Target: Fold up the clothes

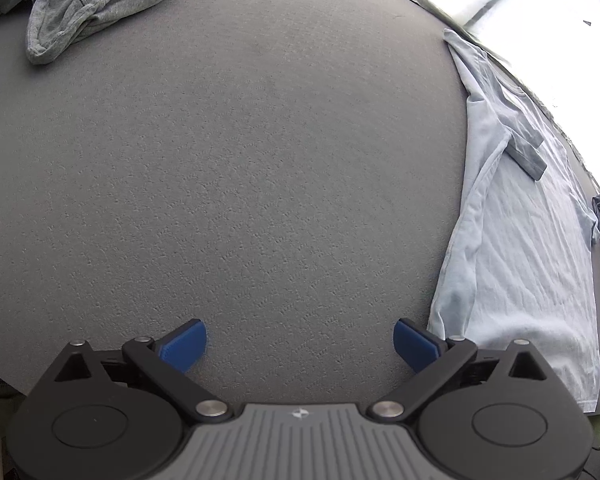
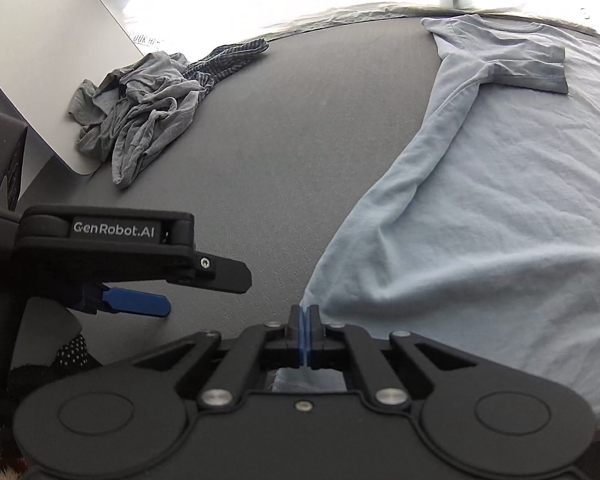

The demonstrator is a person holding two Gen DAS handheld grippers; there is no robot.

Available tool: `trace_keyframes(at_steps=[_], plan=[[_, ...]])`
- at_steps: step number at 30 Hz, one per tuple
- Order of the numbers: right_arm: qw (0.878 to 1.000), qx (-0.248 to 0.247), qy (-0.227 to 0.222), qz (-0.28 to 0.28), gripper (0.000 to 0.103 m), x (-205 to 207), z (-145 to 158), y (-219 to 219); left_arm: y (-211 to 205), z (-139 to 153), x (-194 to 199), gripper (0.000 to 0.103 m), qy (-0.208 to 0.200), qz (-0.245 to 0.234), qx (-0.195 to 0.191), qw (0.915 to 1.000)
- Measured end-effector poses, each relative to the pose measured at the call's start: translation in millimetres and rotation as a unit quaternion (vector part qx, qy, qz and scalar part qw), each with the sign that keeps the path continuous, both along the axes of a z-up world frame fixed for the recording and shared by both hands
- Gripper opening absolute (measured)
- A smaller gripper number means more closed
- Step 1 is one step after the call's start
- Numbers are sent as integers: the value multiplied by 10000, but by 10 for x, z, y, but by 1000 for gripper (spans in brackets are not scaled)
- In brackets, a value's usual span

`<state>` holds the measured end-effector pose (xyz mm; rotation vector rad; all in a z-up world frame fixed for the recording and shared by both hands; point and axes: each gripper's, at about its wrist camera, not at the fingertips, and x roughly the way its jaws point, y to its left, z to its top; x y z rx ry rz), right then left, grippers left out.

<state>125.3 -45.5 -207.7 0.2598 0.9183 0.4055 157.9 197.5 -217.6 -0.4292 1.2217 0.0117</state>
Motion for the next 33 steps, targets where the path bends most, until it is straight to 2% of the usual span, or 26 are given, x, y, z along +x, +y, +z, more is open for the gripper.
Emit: trace_keyframes(at_steps=[4,9,13,17,22,25,27,29,31,33], plan=[[9977,641,6,-235,1,8,72,-304,-113,37,51,100,-60,137,263,9995],[9924,945,-86,-778,1,-18,200,-888,-392,99,139,100,-163,155,213,9995],[9865,1005,23,-1291,0,-57,181,-1442,-813,118,199,100,-209,-165,285,9992],[9811,855,283,-1713,0,-124,64,-1960,-1240,84,234,100,-179,-552,372,9976],[9781,664,824,-1794,1,-89,-108,-2238,-1598,57,264,100,-162,-885,550,9944],[9782,676,953,-1719,11,-50,-144,-2270,-1748,43,284,100,-160,-1022,681,9923],[9772,785,1005,-1696,29,-31,-163,-2293,-1811,35,288,100,-156,-1083,731,9913],[9798,659,1036,-1576,31,-10,-152,-2282,-1882,31,280,100,-154,-1165,785,9900],[9825,501,1063,-1442,28,10,-136,-2266,-1946,23,288,100,-138,-1249,870,9883],[9848,343,1089,-1308,7,30,-120,-2251,-1993,15,300,100,-104,-1307,979,9865]])
